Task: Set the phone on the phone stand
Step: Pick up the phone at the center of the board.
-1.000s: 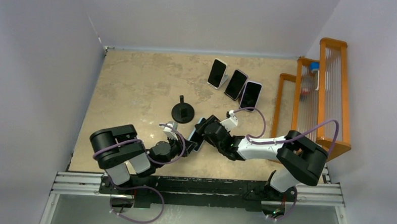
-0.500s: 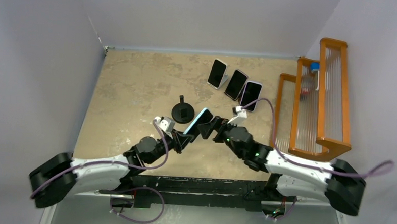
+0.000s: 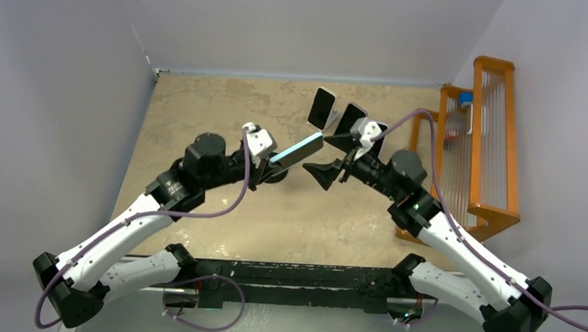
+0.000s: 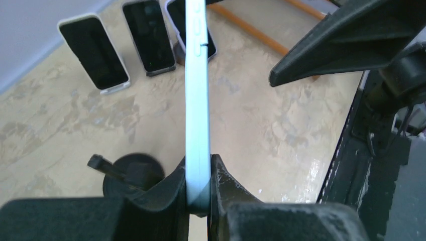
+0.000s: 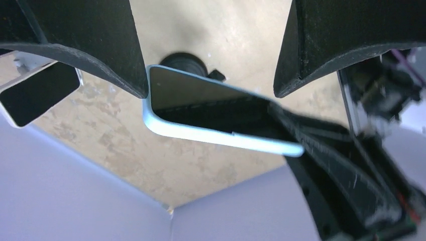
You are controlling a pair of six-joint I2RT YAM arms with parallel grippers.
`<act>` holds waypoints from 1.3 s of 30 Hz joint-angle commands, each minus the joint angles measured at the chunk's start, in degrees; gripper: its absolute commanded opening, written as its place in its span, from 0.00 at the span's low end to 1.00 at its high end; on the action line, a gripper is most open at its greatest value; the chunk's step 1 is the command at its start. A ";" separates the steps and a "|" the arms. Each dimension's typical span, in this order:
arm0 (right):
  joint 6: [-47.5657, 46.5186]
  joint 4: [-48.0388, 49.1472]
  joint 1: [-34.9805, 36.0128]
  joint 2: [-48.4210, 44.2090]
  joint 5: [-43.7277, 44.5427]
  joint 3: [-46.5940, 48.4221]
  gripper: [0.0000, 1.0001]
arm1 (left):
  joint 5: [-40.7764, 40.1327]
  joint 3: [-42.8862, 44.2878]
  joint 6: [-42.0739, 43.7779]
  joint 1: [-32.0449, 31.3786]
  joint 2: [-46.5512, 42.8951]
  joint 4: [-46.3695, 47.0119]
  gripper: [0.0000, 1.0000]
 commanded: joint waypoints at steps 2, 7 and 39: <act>-13.34 -8.37 -6.52 6.00 -24.83 9.31 0.93 | 21.01 10.49 10.39 7.50 2.90 -18.49 0.00; -14.10 -8.10 -13.09 7.79 -34.02 12.77 0.93 | 35.35 19.79 14.87 20.17 5.79 -25.61 0.00; -14.27 -7.98 -14.21 26.22 -49.71 23.46 0.58 | 52.05 24.12 20.04 28.90 14.67 -28.36 0.00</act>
